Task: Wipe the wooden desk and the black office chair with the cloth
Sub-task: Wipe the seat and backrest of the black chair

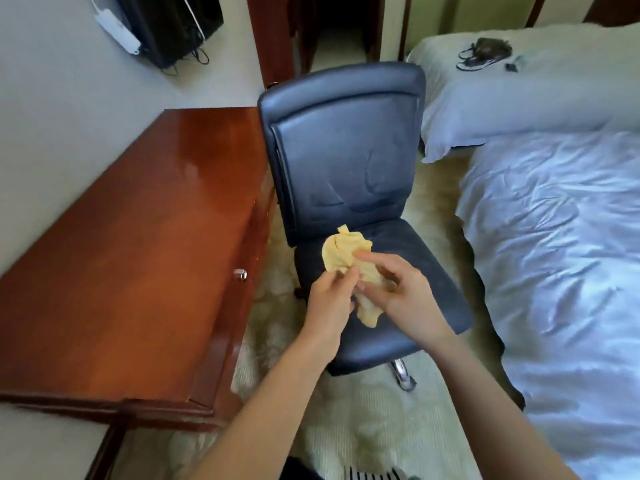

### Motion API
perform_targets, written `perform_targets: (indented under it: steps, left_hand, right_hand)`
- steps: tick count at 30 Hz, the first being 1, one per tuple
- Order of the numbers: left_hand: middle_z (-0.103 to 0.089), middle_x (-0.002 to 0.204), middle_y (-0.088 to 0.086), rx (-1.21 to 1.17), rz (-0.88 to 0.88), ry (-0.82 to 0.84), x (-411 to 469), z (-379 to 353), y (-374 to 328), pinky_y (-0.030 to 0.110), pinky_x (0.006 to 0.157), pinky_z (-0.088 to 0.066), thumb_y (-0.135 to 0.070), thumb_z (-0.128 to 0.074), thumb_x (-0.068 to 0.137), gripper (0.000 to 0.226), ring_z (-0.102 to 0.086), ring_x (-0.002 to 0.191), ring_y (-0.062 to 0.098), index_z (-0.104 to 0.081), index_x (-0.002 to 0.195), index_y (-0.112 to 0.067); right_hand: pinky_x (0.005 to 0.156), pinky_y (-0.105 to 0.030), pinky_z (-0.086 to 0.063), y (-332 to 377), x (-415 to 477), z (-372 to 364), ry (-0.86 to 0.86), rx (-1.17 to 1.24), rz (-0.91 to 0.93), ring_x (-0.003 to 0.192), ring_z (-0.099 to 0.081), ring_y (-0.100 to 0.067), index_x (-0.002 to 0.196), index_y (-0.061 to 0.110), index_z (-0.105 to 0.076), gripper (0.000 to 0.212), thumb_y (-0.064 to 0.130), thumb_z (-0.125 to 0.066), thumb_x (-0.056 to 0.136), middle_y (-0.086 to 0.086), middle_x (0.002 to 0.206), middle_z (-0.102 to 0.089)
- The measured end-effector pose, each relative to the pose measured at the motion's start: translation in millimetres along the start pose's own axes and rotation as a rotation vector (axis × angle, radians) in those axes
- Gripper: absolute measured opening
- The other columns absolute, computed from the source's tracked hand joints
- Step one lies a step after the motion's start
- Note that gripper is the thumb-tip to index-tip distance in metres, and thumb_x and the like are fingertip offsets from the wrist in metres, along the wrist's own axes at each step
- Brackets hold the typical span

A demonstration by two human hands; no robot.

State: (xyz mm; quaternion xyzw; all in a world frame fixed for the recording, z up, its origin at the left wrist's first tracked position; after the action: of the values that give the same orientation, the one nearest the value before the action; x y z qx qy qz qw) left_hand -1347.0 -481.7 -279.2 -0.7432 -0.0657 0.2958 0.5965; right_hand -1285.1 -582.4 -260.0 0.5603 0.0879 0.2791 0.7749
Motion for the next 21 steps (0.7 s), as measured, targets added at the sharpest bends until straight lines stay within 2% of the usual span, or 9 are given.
perform_targets:
  steps: [2,4,7,9,12,15,16,19,21]
  left_hand:
    - [-0.068,0.107,0.012,0.036,-0.014,-0.012,-1,-38,3,0.049,0.097,-0.048,-0.022,-0.052,0.097,0.013,-0.063,0.103,0.026,-0.063,0.092,-0.018]
    - [-0.068,0.108,0.010,0.064,-0.029,0.010,-1,-71,6,0.052,0.099,-0.045,-0.024,-0.050,0.098,0.015,-0.063,0.106,0.027,-0.063,0.093,-0.024]
    - [-0.069,0.111,0.000,0.085,-0.022,0.059,-1,-114,14,0.047,0.101,-0.046,-0.026,-0.045,0.100,0.019,-0.063,0.108,0.019,-0.063,0.097,-0.033]
    - [-0.069,0.109,-0.003,0.105,-0.038,0.088,-2,-126,16,0.045,0.100,-0.047,-0.025,-0.044,0.100,0.021,-0.064,0.107,0.017,-0.063,0.096,-0.035]
    - [-0.069,0.109,0.008,0.164,-0.059,0.110,1,-155,21,0.049,0.098,-0.047,-0.022,-0.042,0.101,0.023,-0.063,0.107,0.025,-0.063,0.097,-0.029]
    - [-0.064,0.113,0.022,0.185,-0.081,0.134,12,-170,24,0.055,0.097,-0.045,-0.018,-0.040,0.102,0.024,-0.059,0.110,0.037,-0.063,0.099,-0.018]
    - [-0.063,0.112,0.023,0.202,-0.099,0.145,21,-175,25,0.055,0.097,-0.046,-0.018,-0.039,0.102,0.025,-0.060,0.108,0.036,-0.064,0.099,-0.018]
    - [-0.066,0.099,0.016,0.283,-0.192,0.182,39,-182,22,0.048,0.090,-0.049,-0.019,-0.037,0.103,0.027,-0.061,0.091,0.022,-0.064,0.101,-0.015]
    - [-0.063,0.097,0.021,0.349,-0.232,0.216,58,-192,22,0.050,0.089,-0.048,-0.018,-0.036,0.103,0.028,-0.060,0.088,0.028,-0.060,0.104,-0.004]
  right_hand:
    - [0.087,-0.020,-0.047,-10,-9,45,0.062,0.085,-0.057,0.103,-0.059,-0.008,0.112,0.026,-0.065,0.034,0.008,-0.069,0.084,0.007,0.110,-0.065]
    - [0.081,-0.019,-0.050,-18,-15,88,0.048,0.215,-0.101,0.095,-0.064,-0.007,0.105,0.021,-0.068,0.026,0.003,-0.065,0.086,0.005,0.100,-0.069]
    - [0.076,-0.019,-0.050,-39,-20,154,-0.164,0.300,-0.182,0.078,-0.066,-0.011,0.103,0.006,-0.067,0.016,0.002,-0.060,0.089,-0.005,0.086,-0.069]
    - [0.079,-0.019,-0.046,-50,-20,173,-0.251,0.262,-0.239,0.082,-0.063,-0.008,0.105,0.012,-0.065,0.017,0.012,-0.062,0.089,-0.004,0.091,-0.066]
    - [0.077,-0.012,-0.044,-75,-17,180,-0.064,0.178,-0.368,0.102,-0.058,-0.005,0.126,0.026,-0.054,0.042,0.034,-0.065,0.086,0.007,0.113,-0.060]
    - [0.088,-0.030,-0.052,-94,-16,166,0.143,0.310,-0.382,0.105,-0.064,-0.016,0.125,0.024,-0.056,0.044,0.038,-0.065,0.084,0.001,0.113,-0.067]
    - [0.085,-0.031,-0.053,-103,-16,167,0.143,0.353,-0.403,0.102,-0.066,-0.017,0.121,0.021,-0.058,0.041,0.036,-0.067,0.084,-0.002,0.109,-0.069]
    - [0.063,-0.021,-0.052,-126,-13,174,0.047,0.395,-0.468,0.084,-0.069,-0.015,0.104,0.014,-0.065,0.026,0.028,-0.071,0.083,-0.004,0.092,-0.073]
    - [0.056,-0.018,-0.050,-144,-3,187,-0.034,0.413,-0.517,0.076,-0.070,-0.015,0.099,0.008,-0.065,0.022,0.022,-0.071,0.083,-0.005,0.085,-0.073]
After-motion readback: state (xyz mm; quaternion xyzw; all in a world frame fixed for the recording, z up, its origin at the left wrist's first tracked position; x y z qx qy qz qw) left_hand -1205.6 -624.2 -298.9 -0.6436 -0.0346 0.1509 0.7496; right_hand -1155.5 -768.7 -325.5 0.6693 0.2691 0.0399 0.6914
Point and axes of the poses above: each hand's wrist, its own x-axis towards the middle knuckle, its own z-axis out of the back of the hand, y = z × x, the point moved 6 cm from there along x, towards the middle knuckle
